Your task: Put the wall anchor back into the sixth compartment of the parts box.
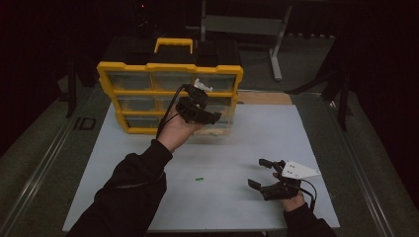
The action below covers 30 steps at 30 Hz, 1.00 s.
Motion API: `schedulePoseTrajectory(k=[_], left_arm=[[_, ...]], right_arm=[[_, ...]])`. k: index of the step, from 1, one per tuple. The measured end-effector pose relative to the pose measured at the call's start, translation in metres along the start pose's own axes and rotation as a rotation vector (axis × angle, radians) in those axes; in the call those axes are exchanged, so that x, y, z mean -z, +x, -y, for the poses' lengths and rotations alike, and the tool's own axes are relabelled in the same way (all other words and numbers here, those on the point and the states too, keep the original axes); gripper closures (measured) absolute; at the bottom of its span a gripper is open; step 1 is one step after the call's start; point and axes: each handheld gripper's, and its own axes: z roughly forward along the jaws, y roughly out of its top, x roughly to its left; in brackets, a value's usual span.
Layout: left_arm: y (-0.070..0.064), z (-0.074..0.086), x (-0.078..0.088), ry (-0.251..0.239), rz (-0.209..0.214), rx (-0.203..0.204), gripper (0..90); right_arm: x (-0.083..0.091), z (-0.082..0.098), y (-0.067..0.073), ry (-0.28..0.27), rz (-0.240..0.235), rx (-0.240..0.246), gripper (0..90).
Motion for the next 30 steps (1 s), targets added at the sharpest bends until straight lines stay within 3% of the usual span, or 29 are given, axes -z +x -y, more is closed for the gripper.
schedulePoseTrajectory(k=[4, 10, 16, 30], left_arm=[[-0.001, 0.001, 0.005, 0.0, -0.013, -0.007, 14.0], [-0.001, 0.005, 0.01, -0.012, 0.009, -0.001, 1.3], [0.002, 0.012, 0.017, -0.025, 0.042, -0.003, 0.0], [0.011, 0.031, 0.029, -0.039, 0.059, 0.014, 0.0]], right_arm=[[0.0, 0.0, 0.0, -0.001, 0.001, 0.001, 13.8], [0.0, 0.0, 0.0, -0.002, 0.001, 0.001, 13.8], [0.0, 0.0, 0.0, 0.001, 0.001, 0.001, 13.8], [0.0, 0.0, 0.0, 0.002, 0.002, 0.001, 13.8]])
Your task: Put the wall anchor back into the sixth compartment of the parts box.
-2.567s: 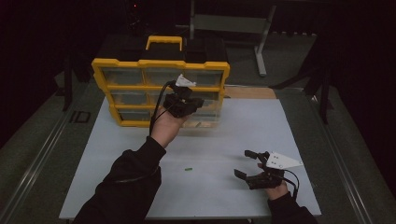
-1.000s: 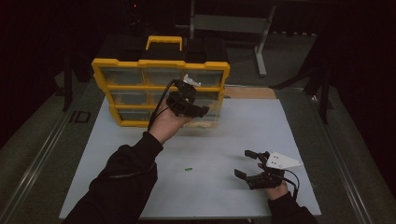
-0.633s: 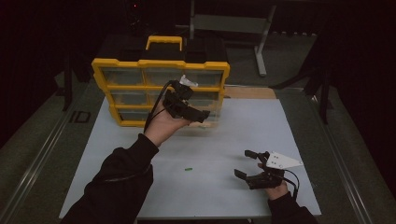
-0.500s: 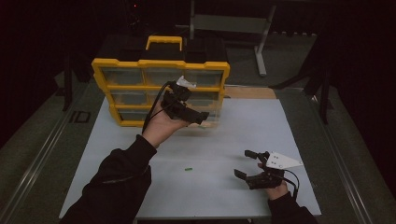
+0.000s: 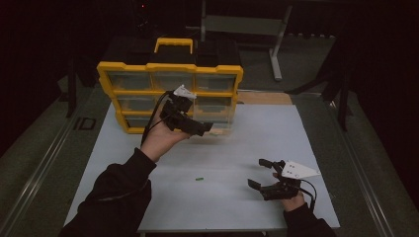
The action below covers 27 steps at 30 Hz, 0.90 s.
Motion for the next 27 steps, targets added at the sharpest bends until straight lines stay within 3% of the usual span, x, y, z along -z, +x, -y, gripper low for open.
schedulePoseTrajectory(k=[15, 27], left_arm=[[0.001, 0.031, 0.013, -0.014, 0.019, -0.001, 0.0], [-0.001, 0.057, 0.013, -0.018, 0.041, -0.014, 0.0]], right_arm=[[0.0, -0.001, 0.001, -0.002, 0.002, 0.005, 13.8], [0.0, -0.001, 0.001, 0.003, 0.001, 0.004, 13.8]])
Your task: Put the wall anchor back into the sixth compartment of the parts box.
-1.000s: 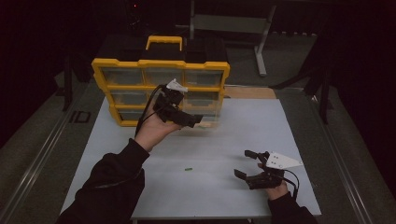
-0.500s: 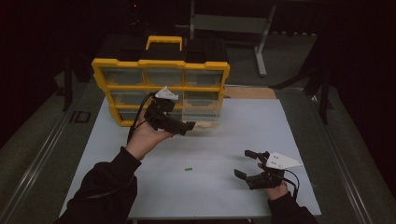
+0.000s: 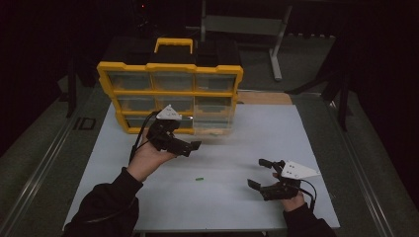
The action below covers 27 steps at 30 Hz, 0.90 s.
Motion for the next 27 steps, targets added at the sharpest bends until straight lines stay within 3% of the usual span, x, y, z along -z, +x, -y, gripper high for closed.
schedulePoseTrajectory(k=[15, 27], left_arm=[[-0.008, 0.024, -0.002, -0.039, 0.044, -0.02, 0.0], [-0.016, 0.038, -0.003, -0.041, 0.066, -0.048, 0.0]], right_arm=[[0.0, 0.0, 0.0, 0.0, 0.0, 0.001, 13.8], [0.0, 0.0, 0.0, -0.002, -0.001, 0.002, 13.8]])
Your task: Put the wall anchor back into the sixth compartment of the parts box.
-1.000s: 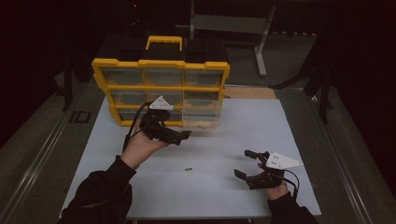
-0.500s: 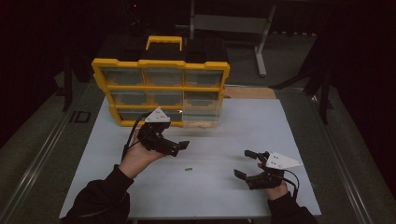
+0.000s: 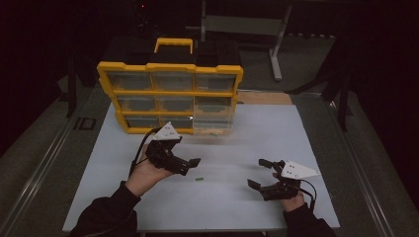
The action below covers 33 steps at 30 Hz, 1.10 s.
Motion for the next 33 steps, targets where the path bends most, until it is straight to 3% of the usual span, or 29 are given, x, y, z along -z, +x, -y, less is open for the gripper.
schedulePoseTrajectory(k=[22, 33], left_arm=[[-0.007, 0.031, -0.019, 0.001, 0.101, -0.05, 0.0], [-0.003, 0.04, -0.032, 0.054, 0.143, -0.062, 0.0]], right_arm=[[0.0, 0.0, 0.0, -0.001, 0.001, -0.002, 13.8], [0.001, 0.0, 0.0, -0.001, 0.001, -0.003, 13.8]])
